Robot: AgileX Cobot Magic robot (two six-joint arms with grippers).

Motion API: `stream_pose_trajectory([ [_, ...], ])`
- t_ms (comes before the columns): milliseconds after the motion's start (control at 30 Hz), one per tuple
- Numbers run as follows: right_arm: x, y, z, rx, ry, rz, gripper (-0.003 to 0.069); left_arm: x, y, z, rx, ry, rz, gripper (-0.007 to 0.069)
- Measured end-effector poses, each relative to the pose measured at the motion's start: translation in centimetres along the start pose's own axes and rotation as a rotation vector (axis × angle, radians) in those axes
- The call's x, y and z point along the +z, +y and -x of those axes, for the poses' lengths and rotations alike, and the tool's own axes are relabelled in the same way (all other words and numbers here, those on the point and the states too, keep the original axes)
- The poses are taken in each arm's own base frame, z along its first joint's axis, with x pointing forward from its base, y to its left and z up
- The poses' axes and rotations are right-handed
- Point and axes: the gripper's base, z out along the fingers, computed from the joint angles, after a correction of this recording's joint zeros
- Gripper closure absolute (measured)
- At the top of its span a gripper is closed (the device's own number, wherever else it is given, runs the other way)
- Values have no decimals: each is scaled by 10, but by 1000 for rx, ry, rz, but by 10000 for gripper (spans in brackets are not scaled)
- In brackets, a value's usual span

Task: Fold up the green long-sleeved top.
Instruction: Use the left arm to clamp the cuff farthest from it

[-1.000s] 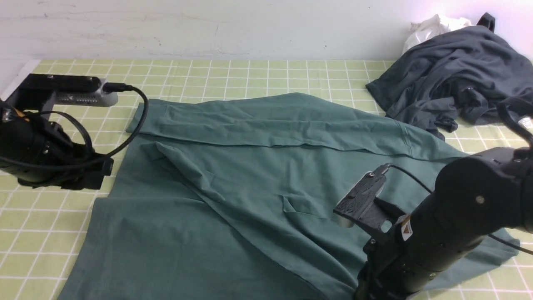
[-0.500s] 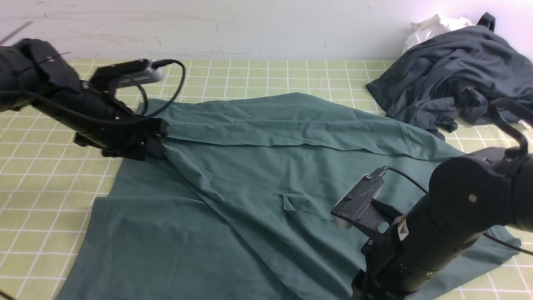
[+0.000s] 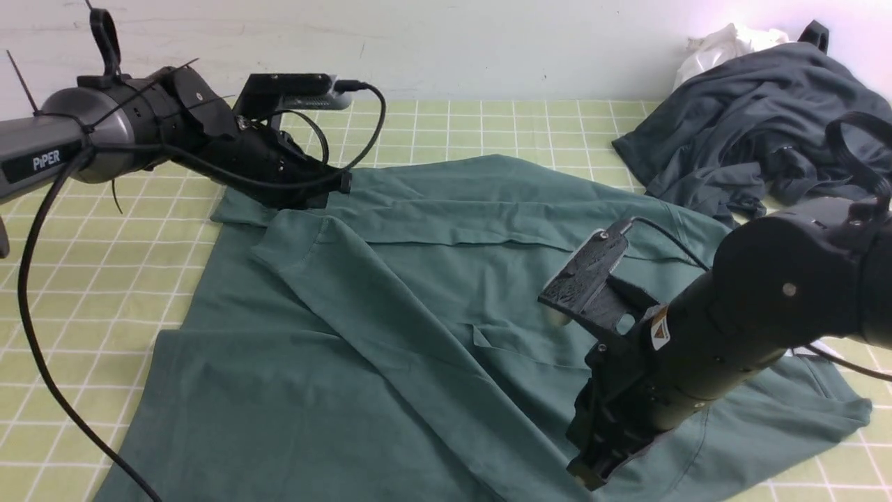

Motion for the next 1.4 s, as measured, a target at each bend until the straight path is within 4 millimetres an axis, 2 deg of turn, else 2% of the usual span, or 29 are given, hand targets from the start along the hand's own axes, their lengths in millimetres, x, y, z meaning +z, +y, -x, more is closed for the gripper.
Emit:
stream_pose_trajectory([
  [167, 0, -1, 0, -18, 6, -15, 647, -7, 3, -2, 103, 80, -20, 509],
  [300, 0, -4, 1, -43, -12, -48, 647, -16, 18, -3, 68, 147, 12, 375],
  [433, 0, -5, 2, -45, -23, -54, 647, -5, 36, -15, -34, 210, 94, 237],
  [467, 0, -5, 2, -45, -23, -54, 647, -5, 36, -15, -43, 209, 96, 237],
  [500, 0, -5, 2, -45, -23, -54, 647, 1, 42, -21, -78, 243, 121, 179],
  [600, 0, -5, 2, -45, -23, -54, 647, 9, 46, -28, -135, 272, 143, 143],
  [667, 0, -5, 2, -45, -23, -54, 647, 13, 47, -31, -148, 282, 145, 163],
  [733, 0, -5, 2, -43, -23, -53, 647, 15, 47, -33, -157, 287, 146, 235],
  [867, 0, -4, 3, -39, -25, -49, 647, 15, 47, -32, -155, 286, 146, 507],
  [933, 0, -4, 2, -39, -24, -49, 647, 9, 46, -29, -144, 289, 141, 581],
  [1000, 0, -4, 2, -39, -22, -47, 647, 0, 43, -23, -133, 292, 138, 592],
  [1133, 0, -4, 2, -37, -18, -45, 647, -37, 36, -8, -86, 295, 157, 595],
  [1233, 0, -4, 2, -37, -18, -45, 647, -59, 35, -4, -62, 336, 203, 595],
  [1300, 0, -4, 2, -37, -18, -45, 647, -63, 37, -6, -49, 368, 229, 595],
  [1400, 0, -4, 2, -37, -18, -44, 647, -51, 42, -13, -32, 414, 246, 592],
])
